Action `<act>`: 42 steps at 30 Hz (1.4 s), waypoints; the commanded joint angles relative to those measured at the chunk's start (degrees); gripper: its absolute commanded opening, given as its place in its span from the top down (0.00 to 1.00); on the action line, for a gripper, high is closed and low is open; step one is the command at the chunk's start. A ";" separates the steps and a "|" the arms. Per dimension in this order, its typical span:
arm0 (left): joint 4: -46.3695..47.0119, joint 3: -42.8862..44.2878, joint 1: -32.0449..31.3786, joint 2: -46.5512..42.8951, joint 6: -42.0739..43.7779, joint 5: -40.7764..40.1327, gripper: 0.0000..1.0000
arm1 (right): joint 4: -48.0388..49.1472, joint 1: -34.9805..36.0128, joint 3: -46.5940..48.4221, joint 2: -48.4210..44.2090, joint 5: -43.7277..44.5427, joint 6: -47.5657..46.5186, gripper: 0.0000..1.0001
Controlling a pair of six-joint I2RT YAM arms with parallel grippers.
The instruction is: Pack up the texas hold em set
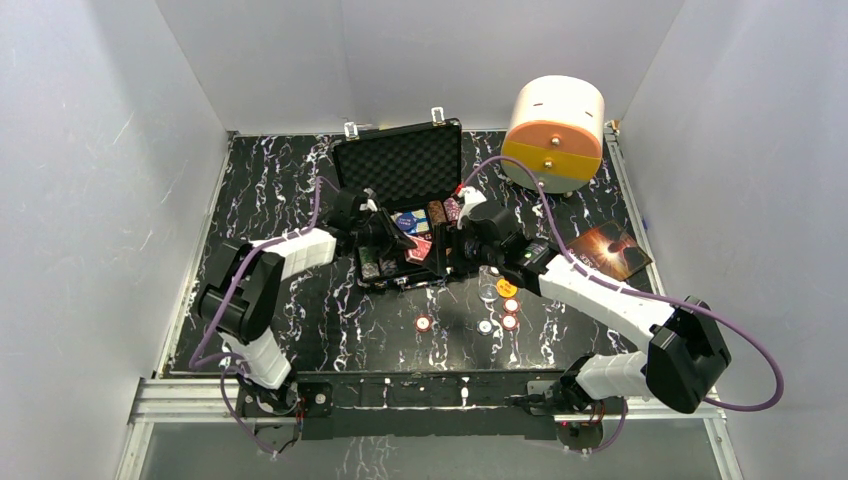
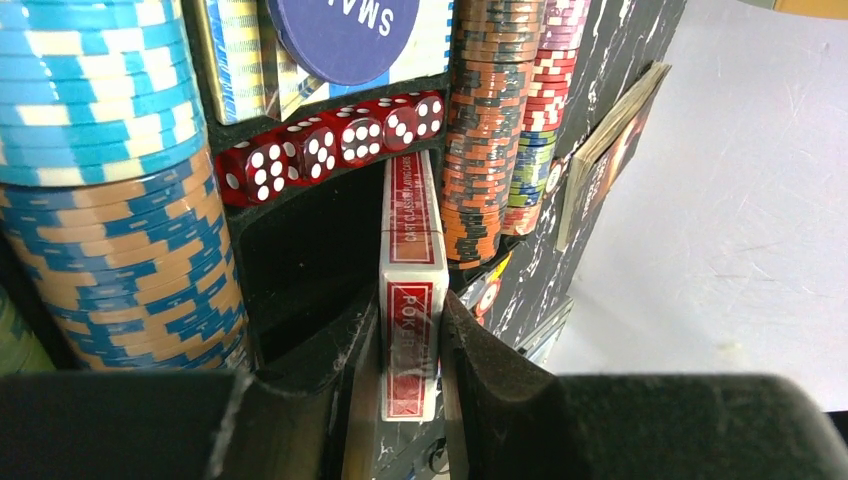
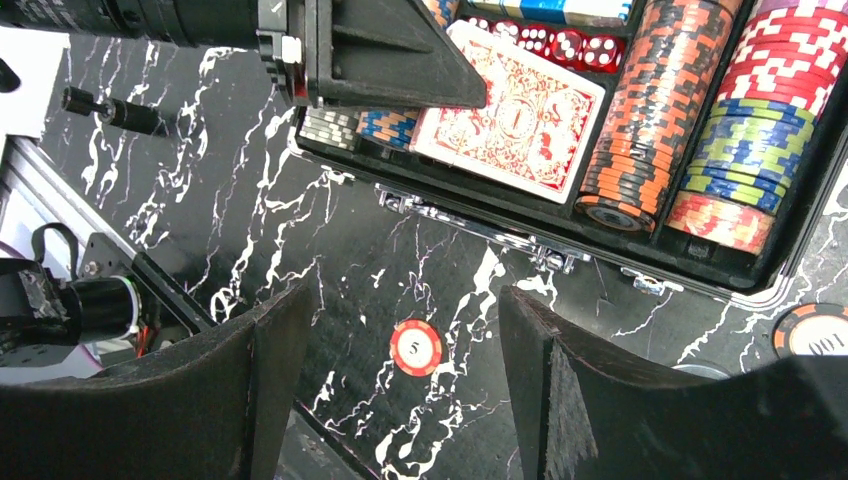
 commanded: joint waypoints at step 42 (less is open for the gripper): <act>-29.06 7.79 -1.93 -24.05 20.14 -19.14 0.26 | -8.50 -0.52 -0.08 -2.31 11.94 -2.65 0.23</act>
